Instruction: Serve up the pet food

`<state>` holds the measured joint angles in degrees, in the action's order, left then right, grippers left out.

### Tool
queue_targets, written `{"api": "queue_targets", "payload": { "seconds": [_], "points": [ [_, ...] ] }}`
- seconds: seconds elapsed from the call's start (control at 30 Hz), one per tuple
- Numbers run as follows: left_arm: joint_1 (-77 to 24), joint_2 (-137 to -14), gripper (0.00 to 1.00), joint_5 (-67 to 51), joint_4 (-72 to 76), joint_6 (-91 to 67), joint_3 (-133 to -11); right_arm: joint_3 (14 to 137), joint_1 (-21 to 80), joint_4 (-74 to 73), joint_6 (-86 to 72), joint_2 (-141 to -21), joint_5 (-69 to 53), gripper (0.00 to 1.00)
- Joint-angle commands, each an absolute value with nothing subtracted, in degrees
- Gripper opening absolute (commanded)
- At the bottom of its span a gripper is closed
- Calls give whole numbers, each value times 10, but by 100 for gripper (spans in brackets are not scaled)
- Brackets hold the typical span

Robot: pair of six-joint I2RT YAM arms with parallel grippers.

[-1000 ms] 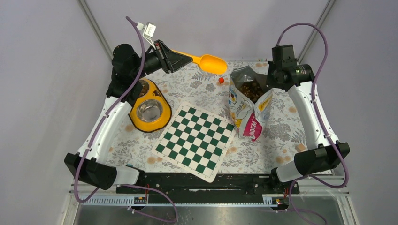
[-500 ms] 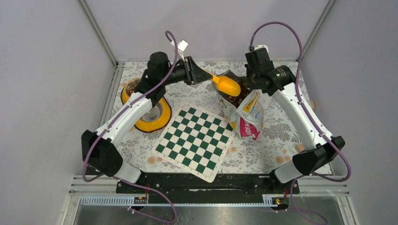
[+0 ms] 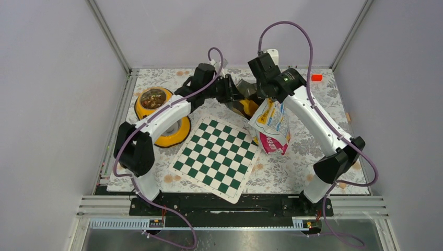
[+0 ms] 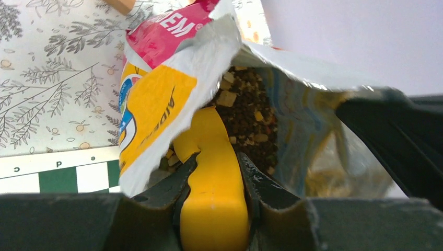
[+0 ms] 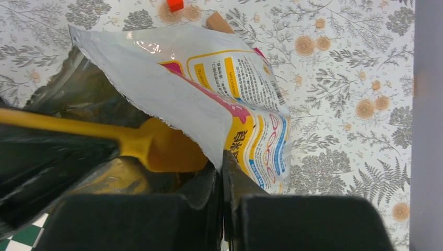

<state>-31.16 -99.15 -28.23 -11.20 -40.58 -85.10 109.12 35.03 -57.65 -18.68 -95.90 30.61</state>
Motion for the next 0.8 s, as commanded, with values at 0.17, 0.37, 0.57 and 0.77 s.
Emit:
{"api": "queue_targets", "payload": {
  "seconds": [0.17, 0.37, 0.57, 0.77],
  "points": [
    [-331, -1062, 0, -206, -134, -430, -881, 1189, 393, -569, -229, -1032, 337, 0],
    [-330, -1115, 0, -336, -79, -429, -881, 1167, 392, -550, -223, -1048, 319, 0],
    [-313, -1084, 0, -423, 92, -529, -828, 1147, 385, -535, -224, -1035, 310, 0],
    [-287, -1041, 0, -452, 188, -641, -801, 1142, 348, -535, -221, -1001, 300, 0]
  ]
}}
